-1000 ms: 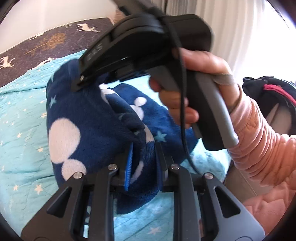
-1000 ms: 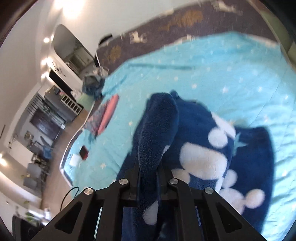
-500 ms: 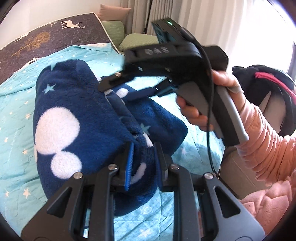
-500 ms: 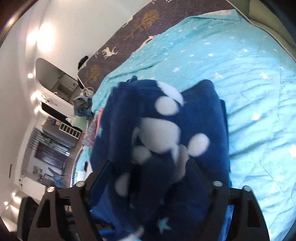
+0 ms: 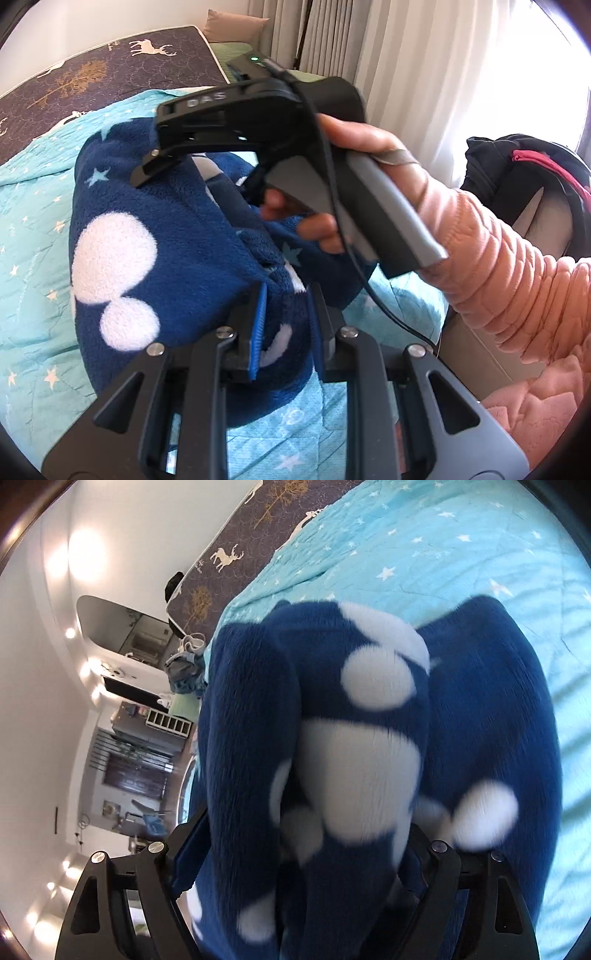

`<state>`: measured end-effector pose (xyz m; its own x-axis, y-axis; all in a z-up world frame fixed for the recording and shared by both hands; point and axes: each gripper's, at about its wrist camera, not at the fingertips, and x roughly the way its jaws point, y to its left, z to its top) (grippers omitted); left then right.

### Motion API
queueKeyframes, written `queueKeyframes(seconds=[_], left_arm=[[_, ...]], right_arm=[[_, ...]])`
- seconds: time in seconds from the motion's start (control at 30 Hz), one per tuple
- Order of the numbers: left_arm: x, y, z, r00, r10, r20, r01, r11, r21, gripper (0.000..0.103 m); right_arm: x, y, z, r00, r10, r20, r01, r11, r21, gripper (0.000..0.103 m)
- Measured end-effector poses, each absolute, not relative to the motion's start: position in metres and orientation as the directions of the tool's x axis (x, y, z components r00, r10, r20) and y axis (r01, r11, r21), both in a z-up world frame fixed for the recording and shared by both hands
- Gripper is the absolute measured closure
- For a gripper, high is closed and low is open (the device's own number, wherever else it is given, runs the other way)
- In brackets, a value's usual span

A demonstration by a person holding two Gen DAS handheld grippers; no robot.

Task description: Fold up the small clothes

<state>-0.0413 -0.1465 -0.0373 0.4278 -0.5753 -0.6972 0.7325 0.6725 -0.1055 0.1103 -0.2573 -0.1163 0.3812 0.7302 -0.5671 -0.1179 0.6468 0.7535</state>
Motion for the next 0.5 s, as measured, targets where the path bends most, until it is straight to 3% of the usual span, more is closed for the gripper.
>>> queueKeyframes(seconds=[0.1, 0.13, 0.17, 0.2, 0.23, 0.37, 0.5], left_arm=[[-0.041, -0.148, -0.038, 0.428, -0.575, -0.697, 0.730, 0.674, -0.108, 0.080], [-0.041, -0.148, -0.038, 0.429, -0.575, -0.697, 0.731, 0.674, -0.107, 0.080], [-0.042, -0.149, -0.037, 0.432, -0.573, -0.696, 0.730, 0.676, -0.104, 0.080], [-0.042, -0.149, -0.037, 0.439, -0.569, -0.695, 0.727, 0.679, -0.097, 0.080], [-0.042, -0.150, -0.036, 0.441, -0.569, -0.694, 0.726, 0.680, -0.096, 0.080], [-0.047, -0.148, -0.028, 0.433, -0.593, -0.679, 0.738, 0.665, -0.110, 0.080], [-0.058, -0.162, -0.009, 0.441, -0.625, -0.643, 0.777, 0.625, -0.074, 0.080]], right_arm=[[0.123, -0.253, -0.114, 0.388, 0.722, -0.573, -0.121, 0.656, 0.745, 0.018], [0.126, -0.254, -0.113, 0.401, 0.716, -0.571, -0.112, 0.657, 0.745, 0.025], [0.128, -0.255, -0.113, 0.412, 0.717, -0.562, -0.106, 0.650, 0.752, 0.033], [0.129, -0.256, -0.112, 0.416, 0.734, -0.537, -0.112, 0.627, 0.771, 0.060], [0.128, -0.255, -0.109, 0.407, 0.754, -0.515, -0.127, 0.605, 0.786, 0.066], [0.103, -0.240, -0.071, 0.514, 0.644, -0.567, -0.247, 0.744, 0.620, 0.072], [0.083, -0.242, -0.032, 0.562, 0.609, -0.560, -0.318, 0.783, 0.534, 0.072]])
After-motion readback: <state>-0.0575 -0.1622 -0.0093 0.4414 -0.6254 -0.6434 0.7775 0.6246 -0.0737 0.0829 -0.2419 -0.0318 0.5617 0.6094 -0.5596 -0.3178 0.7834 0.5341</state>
